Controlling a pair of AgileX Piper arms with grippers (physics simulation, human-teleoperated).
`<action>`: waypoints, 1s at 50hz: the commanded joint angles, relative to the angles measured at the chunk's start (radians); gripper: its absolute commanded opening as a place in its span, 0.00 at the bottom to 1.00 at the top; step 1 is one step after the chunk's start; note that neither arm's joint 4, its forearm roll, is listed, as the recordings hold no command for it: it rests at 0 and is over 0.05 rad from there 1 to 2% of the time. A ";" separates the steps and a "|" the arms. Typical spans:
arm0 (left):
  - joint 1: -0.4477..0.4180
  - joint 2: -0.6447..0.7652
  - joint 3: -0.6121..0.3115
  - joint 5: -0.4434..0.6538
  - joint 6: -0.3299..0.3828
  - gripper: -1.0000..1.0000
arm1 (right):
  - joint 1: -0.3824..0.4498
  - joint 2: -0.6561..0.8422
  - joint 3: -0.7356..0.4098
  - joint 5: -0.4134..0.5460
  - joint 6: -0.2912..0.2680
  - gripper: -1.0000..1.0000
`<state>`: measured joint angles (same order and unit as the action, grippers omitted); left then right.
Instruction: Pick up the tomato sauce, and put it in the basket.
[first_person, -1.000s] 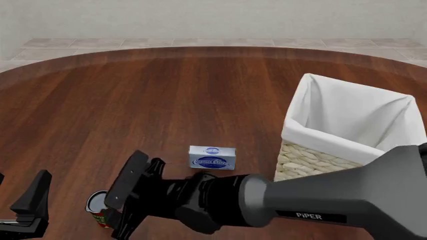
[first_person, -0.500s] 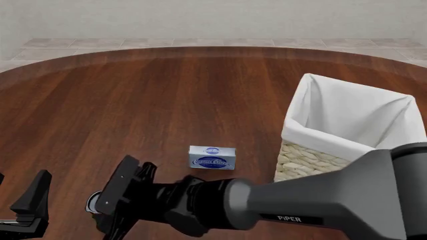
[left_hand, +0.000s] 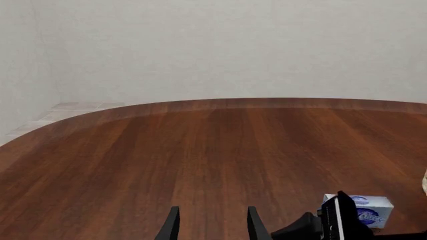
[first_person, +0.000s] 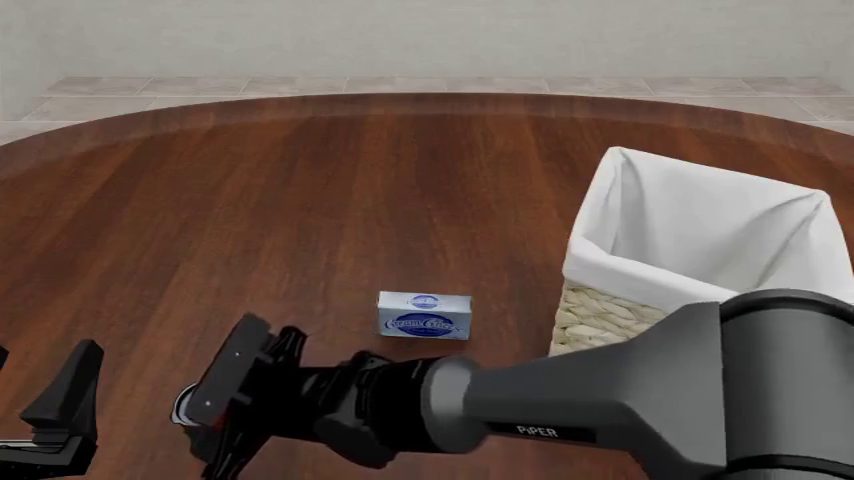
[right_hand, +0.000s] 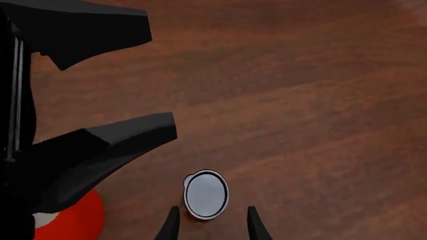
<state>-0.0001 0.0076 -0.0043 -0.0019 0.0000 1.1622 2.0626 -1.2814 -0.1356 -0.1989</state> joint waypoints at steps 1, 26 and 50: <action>0.000 0.000 0.000 0.000 0.000 1.00 | 0.001 0.032 -0.025 -0.003 0.003 1.00; 0.000 0.000 0.000 0.000 0.000 1.00 | 0.009 0.082 -0.050 -0.015 0.019 1.00; 0.000 0.000 0.000 0.000 0.000 1.00 | 0.021 0.121 -0.071 -0.022 0.037 1.00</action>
<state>-0.0001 0.0076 -0.0043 -0.0019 0.0000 1.1796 2.1669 -1.3432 -0.1555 -0.1681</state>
